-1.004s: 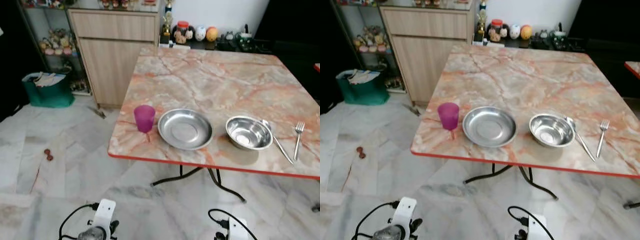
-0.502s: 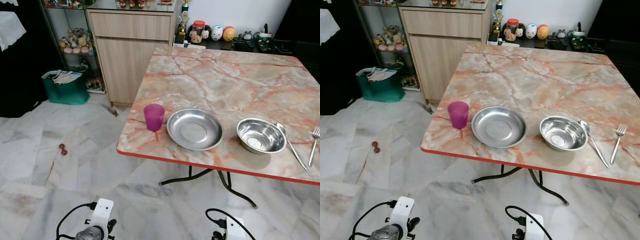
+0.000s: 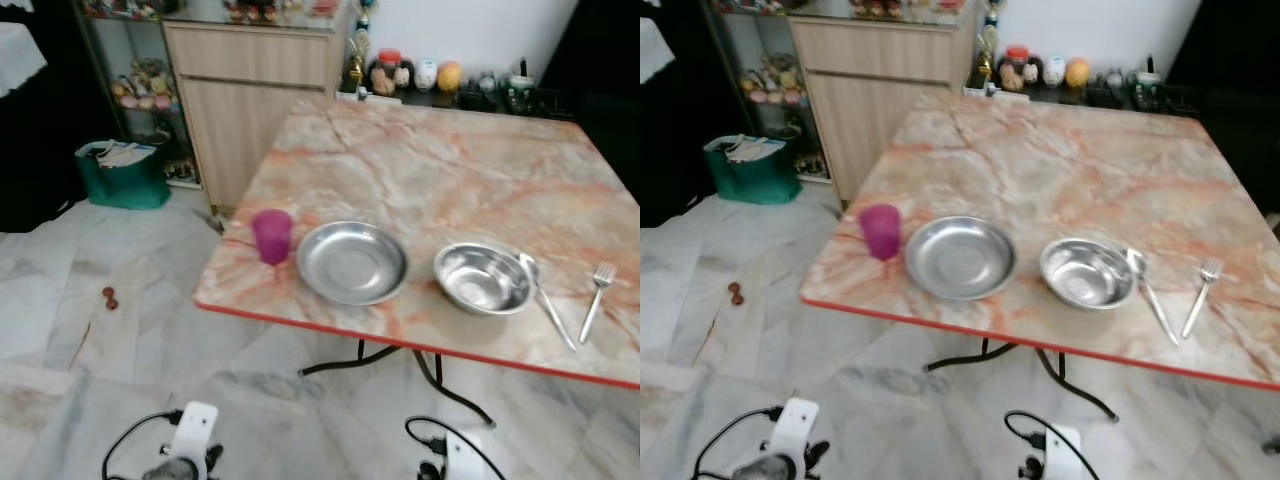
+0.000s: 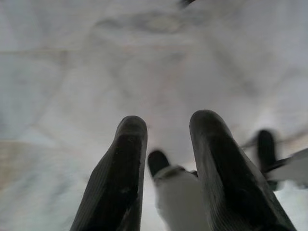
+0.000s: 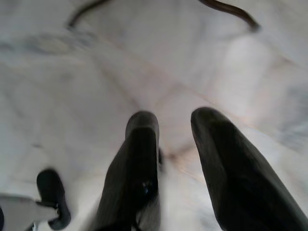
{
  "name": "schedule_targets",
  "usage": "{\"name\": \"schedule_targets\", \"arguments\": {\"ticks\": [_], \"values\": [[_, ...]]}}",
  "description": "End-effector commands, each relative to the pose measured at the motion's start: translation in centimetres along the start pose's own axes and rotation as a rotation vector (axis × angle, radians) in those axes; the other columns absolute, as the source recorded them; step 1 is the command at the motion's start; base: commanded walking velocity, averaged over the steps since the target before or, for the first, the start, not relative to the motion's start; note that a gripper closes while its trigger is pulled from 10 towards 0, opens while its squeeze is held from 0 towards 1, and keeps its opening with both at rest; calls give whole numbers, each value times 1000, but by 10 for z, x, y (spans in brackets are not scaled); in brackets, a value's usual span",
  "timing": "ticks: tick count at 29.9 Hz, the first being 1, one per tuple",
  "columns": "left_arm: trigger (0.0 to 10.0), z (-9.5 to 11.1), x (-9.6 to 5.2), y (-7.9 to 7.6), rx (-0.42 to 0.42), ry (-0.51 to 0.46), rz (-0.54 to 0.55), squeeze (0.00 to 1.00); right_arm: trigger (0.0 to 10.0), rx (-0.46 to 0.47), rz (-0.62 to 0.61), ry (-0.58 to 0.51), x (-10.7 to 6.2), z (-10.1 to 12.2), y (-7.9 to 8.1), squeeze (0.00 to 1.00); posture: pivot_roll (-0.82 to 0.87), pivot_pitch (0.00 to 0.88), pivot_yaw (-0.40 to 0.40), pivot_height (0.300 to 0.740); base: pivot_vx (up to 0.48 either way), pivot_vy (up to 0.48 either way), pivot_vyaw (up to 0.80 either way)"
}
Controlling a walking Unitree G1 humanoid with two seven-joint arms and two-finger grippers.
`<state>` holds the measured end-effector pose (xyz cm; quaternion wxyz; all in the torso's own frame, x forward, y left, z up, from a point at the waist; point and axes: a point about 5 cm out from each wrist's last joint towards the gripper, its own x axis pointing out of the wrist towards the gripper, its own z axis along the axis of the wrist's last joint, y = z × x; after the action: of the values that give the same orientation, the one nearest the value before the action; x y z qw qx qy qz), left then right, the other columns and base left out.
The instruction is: Setting the table
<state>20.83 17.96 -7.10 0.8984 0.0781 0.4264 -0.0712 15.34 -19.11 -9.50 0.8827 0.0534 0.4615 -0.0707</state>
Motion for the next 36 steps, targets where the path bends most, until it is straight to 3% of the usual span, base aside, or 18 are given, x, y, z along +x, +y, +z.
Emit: {"name": "schedule_targets", "arguments": {"ticks": [1, 9, 32, 36], "values": [[10000, -3, -2, 11, 19, 7, 22, 0, 10000, -1, 11, -18, 1, 5, 5, 0, 50, 0, -40, 740, 0, 0, 0], [10000, -3, -3, 15, 17, 9, 33, 0, 10000, 2, 1, 0, 1, 2, 0, 0, 55, 0, -41, 740, 0, 0, 0], [10000, -1, -2, 14, -39, -9, 50, 0, 10000, -5, -3, 30, -1, -5, -3, 0, 51, 0, -40, 740, 0, 23, -653], [10000, -1, -4, 23, -9, -9, 58, 0, 10000, 6, -14, 27, -1, -3, -7, 0, 55, 0, -41, 740, 0, 0, -658]]}}
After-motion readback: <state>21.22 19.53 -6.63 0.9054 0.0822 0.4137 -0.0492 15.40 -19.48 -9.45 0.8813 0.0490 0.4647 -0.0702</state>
